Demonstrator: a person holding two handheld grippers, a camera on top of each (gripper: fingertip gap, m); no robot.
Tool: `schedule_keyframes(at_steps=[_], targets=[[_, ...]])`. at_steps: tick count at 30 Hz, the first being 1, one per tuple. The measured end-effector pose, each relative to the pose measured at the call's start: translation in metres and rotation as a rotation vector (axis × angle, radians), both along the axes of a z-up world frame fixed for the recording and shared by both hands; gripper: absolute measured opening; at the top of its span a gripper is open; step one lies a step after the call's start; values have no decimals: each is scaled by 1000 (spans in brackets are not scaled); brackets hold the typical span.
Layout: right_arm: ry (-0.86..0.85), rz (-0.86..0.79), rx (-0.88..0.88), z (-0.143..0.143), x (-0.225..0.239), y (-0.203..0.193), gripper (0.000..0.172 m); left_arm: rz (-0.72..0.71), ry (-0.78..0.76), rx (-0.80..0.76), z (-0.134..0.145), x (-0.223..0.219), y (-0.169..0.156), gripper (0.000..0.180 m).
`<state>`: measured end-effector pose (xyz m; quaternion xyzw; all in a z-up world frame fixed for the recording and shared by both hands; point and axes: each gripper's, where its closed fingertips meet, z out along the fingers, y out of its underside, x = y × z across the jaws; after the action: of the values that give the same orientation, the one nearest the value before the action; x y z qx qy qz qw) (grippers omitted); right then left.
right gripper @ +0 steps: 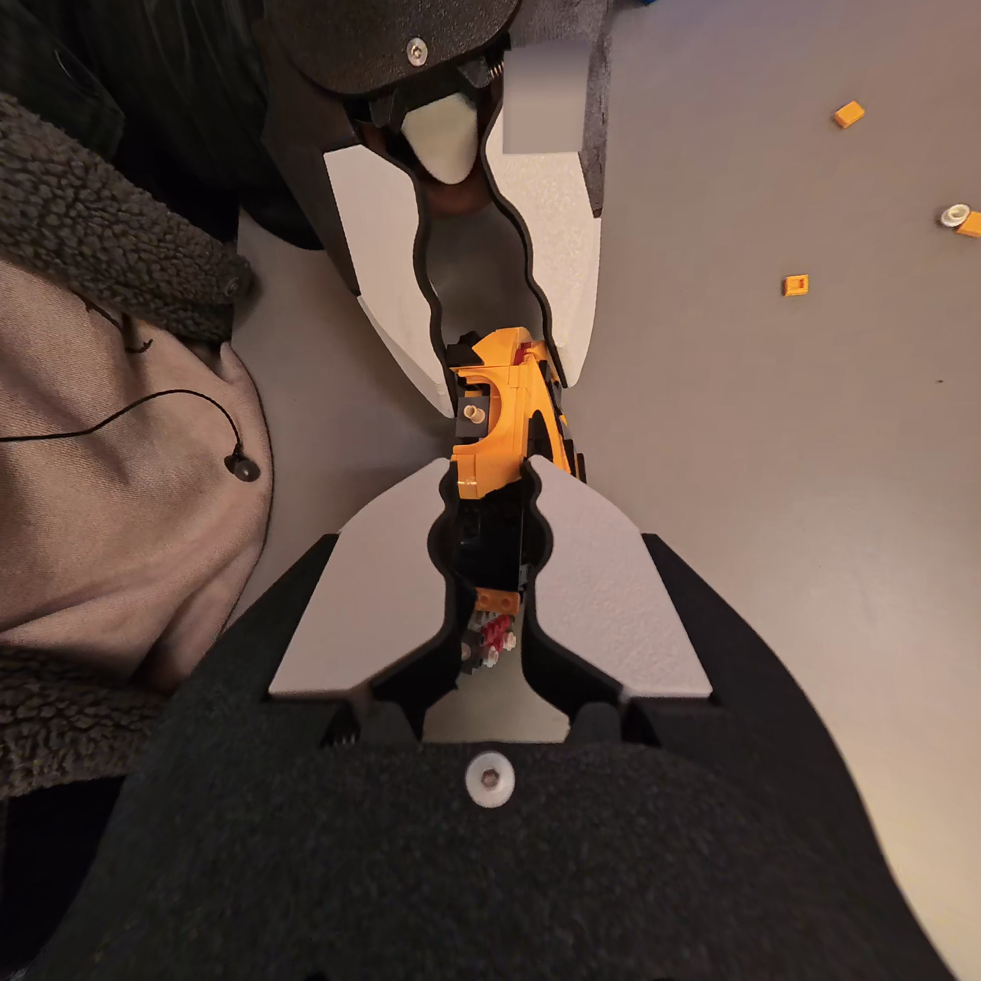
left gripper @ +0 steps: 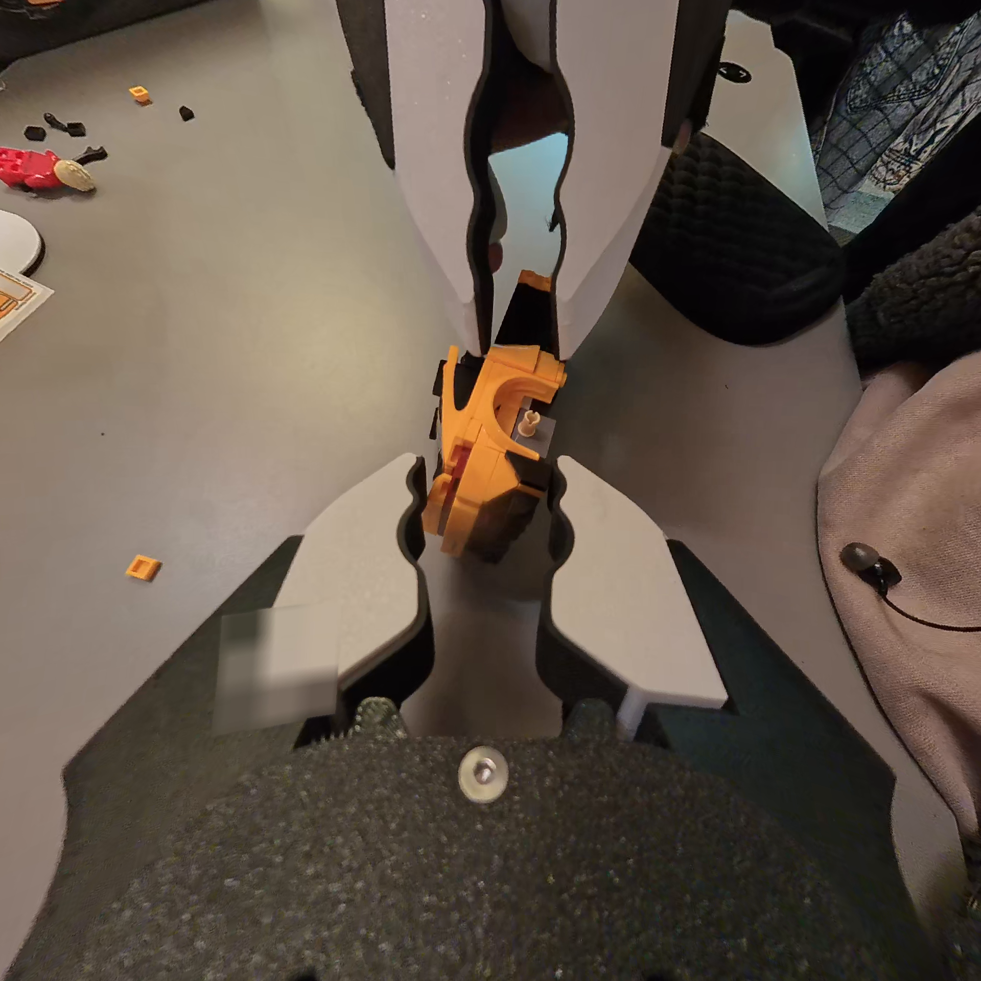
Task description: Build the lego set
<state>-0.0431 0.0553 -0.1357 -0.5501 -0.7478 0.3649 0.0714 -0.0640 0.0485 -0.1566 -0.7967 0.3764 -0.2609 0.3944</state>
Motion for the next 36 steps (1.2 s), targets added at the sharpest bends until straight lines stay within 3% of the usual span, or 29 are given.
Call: schedule_keyframes(at_steps=[13, 20, 36], targets=[[15, -19, -4, 2, -1, 5, 6, 1, 1, 3, 0, 0, 0, 43], [-13, 27, 158, -2, 1, 6, 0, 9, 16, 18, 1, 1, 1, 41], [-45, 37, 208, 2, -1, 7, 5, 9, 43, 36, 0, 2, 1, 40]])
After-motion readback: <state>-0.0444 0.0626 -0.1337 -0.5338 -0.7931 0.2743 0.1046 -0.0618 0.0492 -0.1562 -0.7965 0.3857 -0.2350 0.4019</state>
